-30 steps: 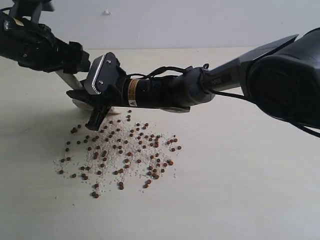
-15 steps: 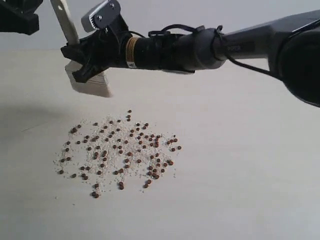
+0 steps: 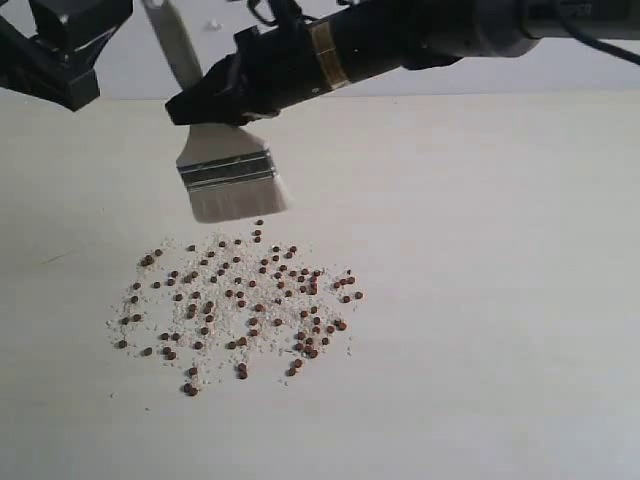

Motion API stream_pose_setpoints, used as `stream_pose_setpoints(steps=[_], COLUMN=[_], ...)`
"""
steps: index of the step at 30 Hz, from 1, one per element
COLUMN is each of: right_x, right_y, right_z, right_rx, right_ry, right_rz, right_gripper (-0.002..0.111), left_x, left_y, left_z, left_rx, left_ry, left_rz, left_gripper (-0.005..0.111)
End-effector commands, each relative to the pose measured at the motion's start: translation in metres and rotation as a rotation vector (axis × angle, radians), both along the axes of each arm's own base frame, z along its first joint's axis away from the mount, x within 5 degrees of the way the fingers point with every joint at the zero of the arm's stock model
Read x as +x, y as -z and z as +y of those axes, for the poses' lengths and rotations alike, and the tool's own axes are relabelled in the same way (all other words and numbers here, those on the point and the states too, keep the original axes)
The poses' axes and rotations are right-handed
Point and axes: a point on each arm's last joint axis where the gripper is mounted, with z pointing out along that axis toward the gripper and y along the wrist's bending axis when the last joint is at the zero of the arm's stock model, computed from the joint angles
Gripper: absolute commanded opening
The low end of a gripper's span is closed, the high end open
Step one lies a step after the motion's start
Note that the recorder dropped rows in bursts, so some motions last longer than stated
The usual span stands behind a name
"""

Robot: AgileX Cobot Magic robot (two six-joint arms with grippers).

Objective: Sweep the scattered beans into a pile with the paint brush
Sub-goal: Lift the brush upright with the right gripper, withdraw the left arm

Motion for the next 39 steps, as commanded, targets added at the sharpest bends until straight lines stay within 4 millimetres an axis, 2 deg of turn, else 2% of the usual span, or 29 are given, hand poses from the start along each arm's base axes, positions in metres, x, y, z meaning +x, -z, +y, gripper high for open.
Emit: stream_pose_setpoints(steps=[1, 4, 12, 19, 25, 29, 31, 37, 39], right_x=[0.005, 0.007, 0.007, 0.007, 0.007, 0.007, 0.008, 0.011, 0.011], right_y=[-0.019, -0.020, -0.019, -0.019, -0.019, -0.019, -0.019, -0.019, -0.019], right_z=[-0.036, -0.048, -0.048, -0.048, -0.048, -0.048, -0.050, -0.055, -0.055], right_rx=[0.070, 0.086, 0.085, 0.085, 0.085, 0.085, 0.085, 0.085, 0.085], right_ry=[-0.091, -0.113, -0.104, -0.105, -0.111, -0.111, -0.106, -0.089, -0.089], right_rz=[0.055, 0.071, 0.101, 0.099, 0.083, 0.083, 0.083, 0.091, 0.091], right_gripper=[0.000, 0.000, 0.000, 0.000, 0.000, 0.000, 0.000, 0.000, 0.000], left_x=[0.007, 0.015, 0.039, 0.043, 0.060, 0.075, 0.080, 0.089, 0.095], left_y=[-0.003, 0.002, 0.032, 0.037, 0.040, 0.046, 0.046, 0.048, 0.054], left_z=[0.014, 0.021, 0.021, 0.021, 0.002, -0.021, -0.024, -0.010, -0.001], left_rx=[-0.150, -0.174, -0.219, -0.269, -0.169, -0.124, -0.142, -0.247, -0.260], left_ry=[-0.026, -0.052, -0.124, -0.156, -0.033, 0.177, 0.256, 0.457, 0.460], left_rz=[0.059, 0.083, 0.189, 0.219, 0.327, 0.367, 0.351, 0.268, 0.292], left_gripper=[0.069, 0.069, 0.069, 0.069, 0.069, 0.069, 0.069, 0.069, 0.069])
